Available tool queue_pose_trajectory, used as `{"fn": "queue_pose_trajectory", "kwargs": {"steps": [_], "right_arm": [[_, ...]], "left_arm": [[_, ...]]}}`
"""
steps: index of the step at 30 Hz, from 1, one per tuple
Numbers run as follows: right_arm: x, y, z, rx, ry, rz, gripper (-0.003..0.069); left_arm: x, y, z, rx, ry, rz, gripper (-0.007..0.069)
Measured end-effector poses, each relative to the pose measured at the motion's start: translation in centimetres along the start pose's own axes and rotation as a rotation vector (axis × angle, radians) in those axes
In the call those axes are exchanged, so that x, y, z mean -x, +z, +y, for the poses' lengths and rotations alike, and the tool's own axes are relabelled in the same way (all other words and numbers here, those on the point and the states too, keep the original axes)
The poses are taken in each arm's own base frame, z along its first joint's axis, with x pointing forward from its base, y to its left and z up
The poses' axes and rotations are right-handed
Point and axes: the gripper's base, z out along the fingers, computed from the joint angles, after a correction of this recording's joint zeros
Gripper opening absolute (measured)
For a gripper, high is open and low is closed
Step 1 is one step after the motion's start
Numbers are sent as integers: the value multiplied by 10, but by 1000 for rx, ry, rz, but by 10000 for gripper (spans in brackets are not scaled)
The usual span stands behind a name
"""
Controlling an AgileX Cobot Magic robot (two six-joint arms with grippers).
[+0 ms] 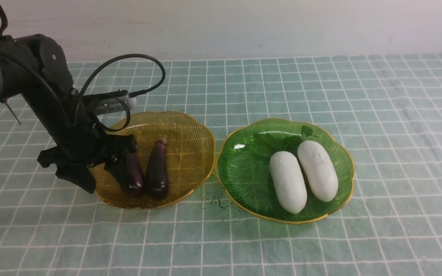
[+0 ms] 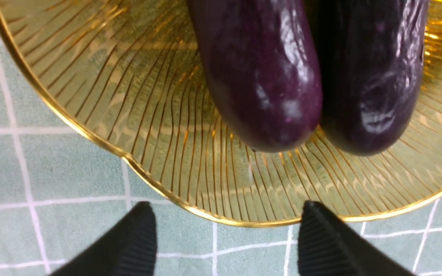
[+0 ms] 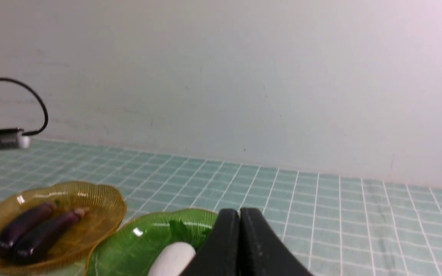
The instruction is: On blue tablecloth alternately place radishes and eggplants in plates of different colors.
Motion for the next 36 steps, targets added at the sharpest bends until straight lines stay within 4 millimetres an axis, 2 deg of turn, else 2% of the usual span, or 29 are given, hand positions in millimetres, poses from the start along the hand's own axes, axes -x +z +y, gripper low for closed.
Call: {"fn": "queue_pose_trajectory", "kwargs": {"steps": [5,8,9,12,24,30,31,34,35,36], "right_arm": [[-16,9,-1,-12,3,-66,-15],[-19,10,-1,-12,3,-57,-15],[-21,10,-1,-10,3,-42,-15],[-22,10,-1,-9,3,-23,-15],[-29,11,0,-3,11,41,-15],[-59,17,0,-14,4,93,-15],[-72,18,-1,-28,-13,131,-15],[-92,20,-4,-69,-51,197,-15],[-93,20,-4,-73,-53,201,-15],[-105,20,-6,-110,-69,251,-15]], "left_arm": [[-1,0,0,1,40,16,204],[-2,0,0,2,42,19,124],[-2,0,0,2,43,19,67],[-2,0,0,2,45,19,11],[-2,0,0,2,46,23,-8],[-2,0,0,2,46,24,-8],[-2,0,0,2,46,24,-8],[-3,-2,0,2,47,20,-8],[-3,-3,0,3,48,19,-8],[-5,-10,0,9,55,-1,-8]]}}
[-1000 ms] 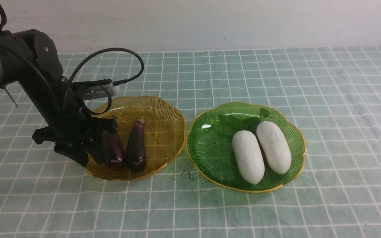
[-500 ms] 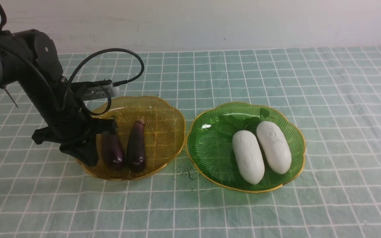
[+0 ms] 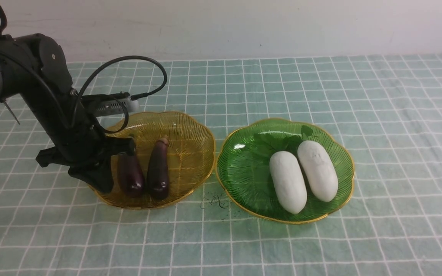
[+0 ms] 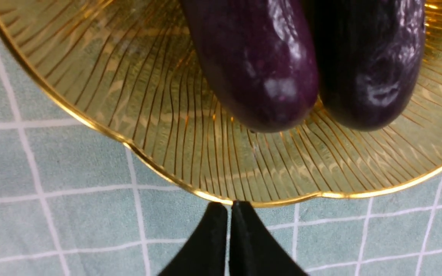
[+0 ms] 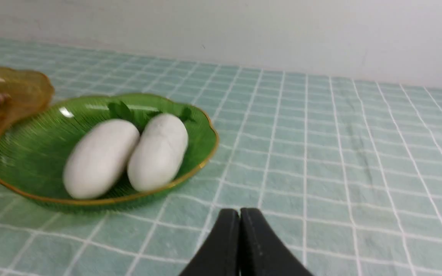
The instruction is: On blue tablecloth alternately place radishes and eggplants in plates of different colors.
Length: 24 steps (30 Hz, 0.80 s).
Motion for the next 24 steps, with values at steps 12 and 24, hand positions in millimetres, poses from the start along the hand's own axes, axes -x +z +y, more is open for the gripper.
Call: {"fn": "queue_pose_trajectory", "kwargs": {"steps": [12,24], "right_arm": [[-15,3,-3,-67,15,57,-15],[-15,3,-3,-67,14,56,-15]], "left_arm": [[-53,-112,-7,76,75,-302,-8],[-184,-205,-12,73,121,-669,-8]]}}
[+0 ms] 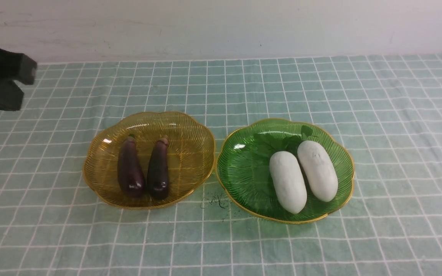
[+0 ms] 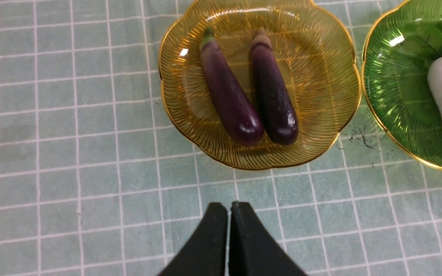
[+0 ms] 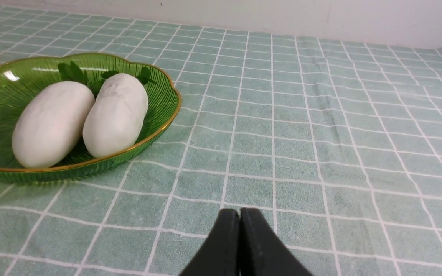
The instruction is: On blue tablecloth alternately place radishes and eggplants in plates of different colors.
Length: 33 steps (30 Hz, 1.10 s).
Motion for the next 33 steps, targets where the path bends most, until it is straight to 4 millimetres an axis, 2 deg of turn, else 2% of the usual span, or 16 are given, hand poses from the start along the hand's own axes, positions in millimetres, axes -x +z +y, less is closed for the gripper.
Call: {"fn": "queue_pose_trajectory", "kwargs": {"steps": [4,7,13,17,21,28,33], "right_arm": [[0,0,0,0,0,0,-15],[0,0,0,0,0,0,-15],[0,0,0,0,0,0,-15],[0,0,0,0,0,0,-15],[0,0,0,0,0,0,-15],[0,0,0,0,-1,0,-15],[0,0,0,0,-2,0,-15]], "left_arm": [[-60,-27,-1,-12,0,-79,-8],[-97,-30,-2,-35,-9,-228,-8],[-141,-15,1,-54,-29,-520,-8],[-161,0,4,-52,-41,-678,-8],[-170,8,5,-49,-45,-747,-8],[-179,27,7,-45,-50,-703,-7],[-184,32,7,-45,-50,-653,-7]]}}
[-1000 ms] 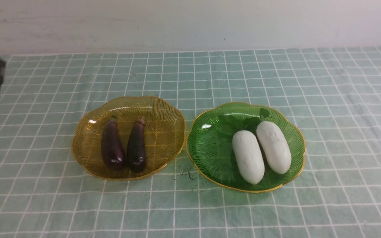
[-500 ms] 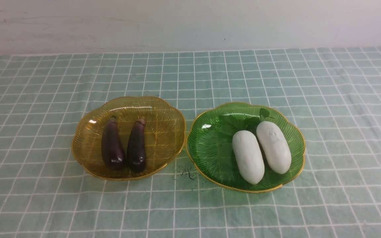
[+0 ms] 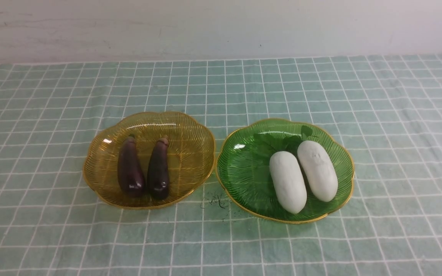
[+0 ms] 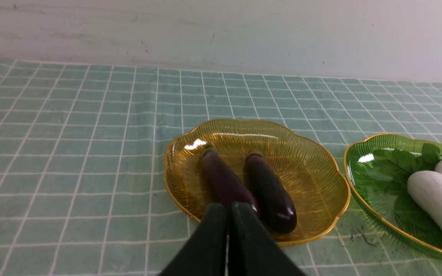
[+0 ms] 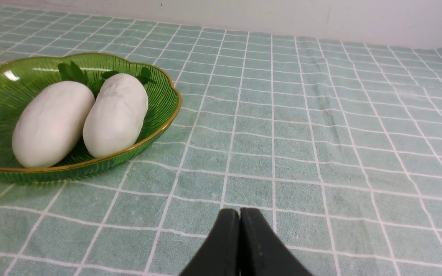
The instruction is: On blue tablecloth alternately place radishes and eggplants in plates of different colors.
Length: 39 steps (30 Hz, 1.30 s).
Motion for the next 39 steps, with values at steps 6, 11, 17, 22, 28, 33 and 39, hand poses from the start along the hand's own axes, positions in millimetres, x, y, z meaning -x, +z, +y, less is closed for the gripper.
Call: {"fn": "queue_pose_trajectory", "kwargs": {"steps": [6,11,17,22,28,33,39], "right_arm": [[0,0,0,0,0,0,-15],[0,0,0,0,-2,0,-15],[0,0,0,0,-3,0,-15],[0,0,0,0,-3,0,-15],[0,0,0,0,-3,0,-15],[0,0,0,0,-3,0,-15],[0,0,0,0,-3,0,-15]], "left_arm": [[-4,0,0,2,2,48,-7],[-16,4,3,13,14,72,-7],[-52,12,10,41,58,54,-7],[-84,16,15,53,80,76,-7],[-112,21,20,63,103,81,-6],[-113,21,20,63,102,87,-6],[-113,21,20,63,102,88,-6]]}}
